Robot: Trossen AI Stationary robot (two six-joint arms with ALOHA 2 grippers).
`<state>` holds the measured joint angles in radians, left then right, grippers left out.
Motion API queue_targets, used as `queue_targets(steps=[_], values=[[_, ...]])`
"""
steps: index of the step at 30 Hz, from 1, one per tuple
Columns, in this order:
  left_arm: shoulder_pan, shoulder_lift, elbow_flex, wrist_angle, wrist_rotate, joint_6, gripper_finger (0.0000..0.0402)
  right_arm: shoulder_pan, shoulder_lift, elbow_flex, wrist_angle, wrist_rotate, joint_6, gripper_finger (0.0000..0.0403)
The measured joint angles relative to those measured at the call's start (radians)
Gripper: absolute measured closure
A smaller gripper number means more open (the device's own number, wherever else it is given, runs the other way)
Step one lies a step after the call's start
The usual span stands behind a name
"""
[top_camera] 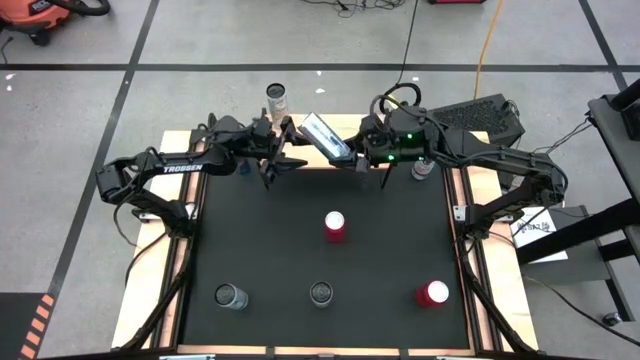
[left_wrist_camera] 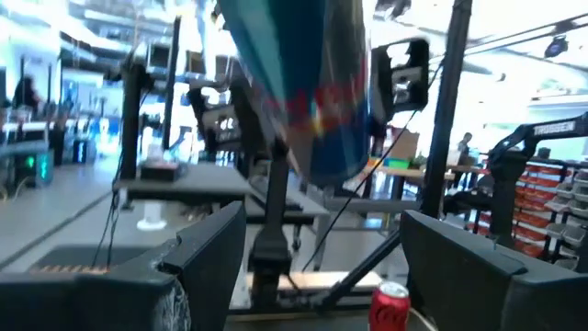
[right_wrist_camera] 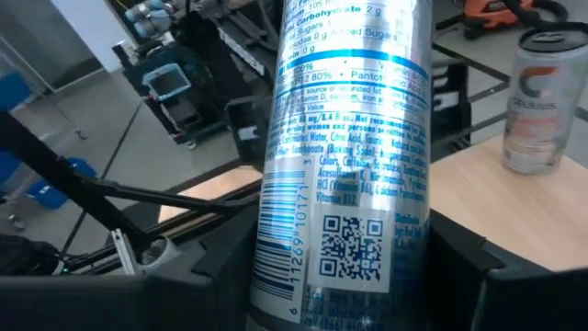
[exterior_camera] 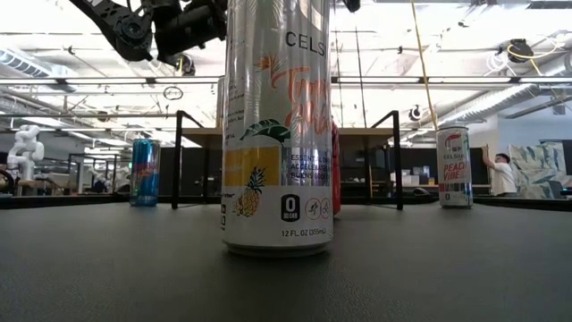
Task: Place canned beverage on shelf
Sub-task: Put the right blue soda can on the shelf
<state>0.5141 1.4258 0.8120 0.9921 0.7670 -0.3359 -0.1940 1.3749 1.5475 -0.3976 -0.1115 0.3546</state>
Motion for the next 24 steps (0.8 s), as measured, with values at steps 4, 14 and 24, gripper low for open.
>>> queue_targets(steps=[4, 14, 24], values=[[0.001, 0.000, 0.000, 0.048, 0.008, 0.002, 0.0107, 0.016, 0.000, 0.000, 0.049, -0.045, 0.000, 0.0195], [-0.010, 0.000, 0.000, 0.209, 0.039, 0.001, 0.0107, 0.053, 0.009, 0.000, 0.108, -0.050, -0.011, 0.0195], [-0.030, 0.001, 0.018, 0.206, 0.045, -0.026, 0.0107, 0.055, 0.062, 0.000, 0.152, -0.077, -0.022, 0.0195]])
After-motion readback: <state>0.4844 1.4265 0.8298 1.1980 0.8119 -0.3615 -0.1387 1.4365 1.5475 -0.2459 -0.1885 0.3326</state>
